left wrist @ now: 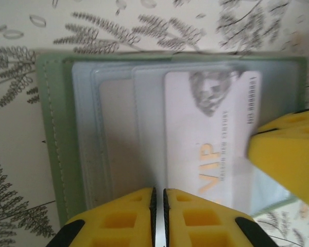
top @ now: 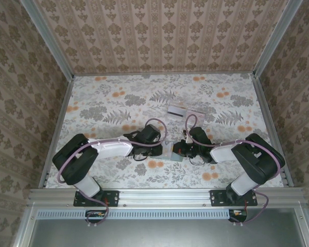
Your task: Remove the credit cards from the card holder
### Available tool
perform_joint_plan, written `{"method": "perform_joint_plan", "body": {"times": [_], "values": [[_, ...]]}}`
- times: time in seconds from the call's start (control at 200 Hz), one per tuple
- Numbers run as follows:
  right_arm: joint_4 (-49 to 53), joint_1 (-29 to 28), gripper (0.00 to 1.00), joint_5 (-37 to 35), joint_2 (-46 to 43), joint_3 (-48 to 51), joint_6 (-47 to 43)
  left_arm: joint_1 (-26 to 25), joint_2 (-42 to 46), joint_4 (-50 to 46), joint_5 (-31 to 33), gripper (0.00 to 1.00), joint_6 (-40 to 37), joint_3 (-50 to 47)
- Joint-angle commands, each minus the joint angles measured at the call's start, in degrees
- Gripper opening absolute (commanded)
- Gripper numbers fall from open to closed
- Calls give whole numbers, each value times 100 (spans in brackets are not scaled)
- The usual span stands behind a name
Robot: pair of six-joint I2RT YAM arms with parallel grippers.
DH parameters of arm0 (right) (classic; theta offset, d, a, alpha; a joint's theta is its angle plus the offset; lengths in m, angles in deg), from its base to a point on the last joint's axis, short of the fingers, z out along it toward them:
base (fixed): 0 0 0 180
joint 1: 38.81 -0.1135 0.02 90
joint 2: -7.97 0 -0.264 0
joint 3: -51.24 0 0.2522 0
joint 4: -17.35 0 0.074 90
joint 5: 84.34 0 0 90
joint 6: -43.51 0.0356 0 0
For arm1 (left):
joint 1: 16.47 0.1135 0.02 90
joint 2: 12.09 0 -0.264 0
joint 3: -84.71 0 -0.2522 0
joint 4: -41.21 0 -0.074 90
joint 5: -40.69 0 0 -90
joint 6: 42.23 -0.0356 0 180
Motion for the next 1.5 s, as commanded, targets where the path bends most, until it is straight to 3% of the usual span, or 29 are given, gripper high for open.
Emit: {"method": "perform_joint_plan", "body": {"times": [0.0, 0.375, 0.625, 0.94, 1.155, 1.225, 1.42, 1.495], "values": [[174, 46, 0, 6, 45, -106, -111, -37, -166, -127, -60, 13, 15, 51], [211, 391, 0, 253, -167, 136, -279, 138, -122, -342, 111, 8, 162, -196], [625, 729, 0, 480, -795, 370, -498, 166, -16, -293, 111, 8, 136, -241], [2685, 1244, 0, 400, -3063, 480, -1130, 167, 52, -162, 26, 8, 107, -208], [4425, 1277, 0, -316, -4347, -198, -1923, 128, 403, 97, -44, 11, 91, -203], [4813, 1256, 0, -563, -4475, -509, -2200, 117, 658, 169, -1, 16, 108, -234], [5396, 998, 0, -1114, -4037, -1552, -2809, 112, 1780, 20, 453, 42, 161, -531], [5568, 778, 0, -1391, -3672, -2018, -3078, 125, 2359, -86, 659, 65, 170, -754]]}}
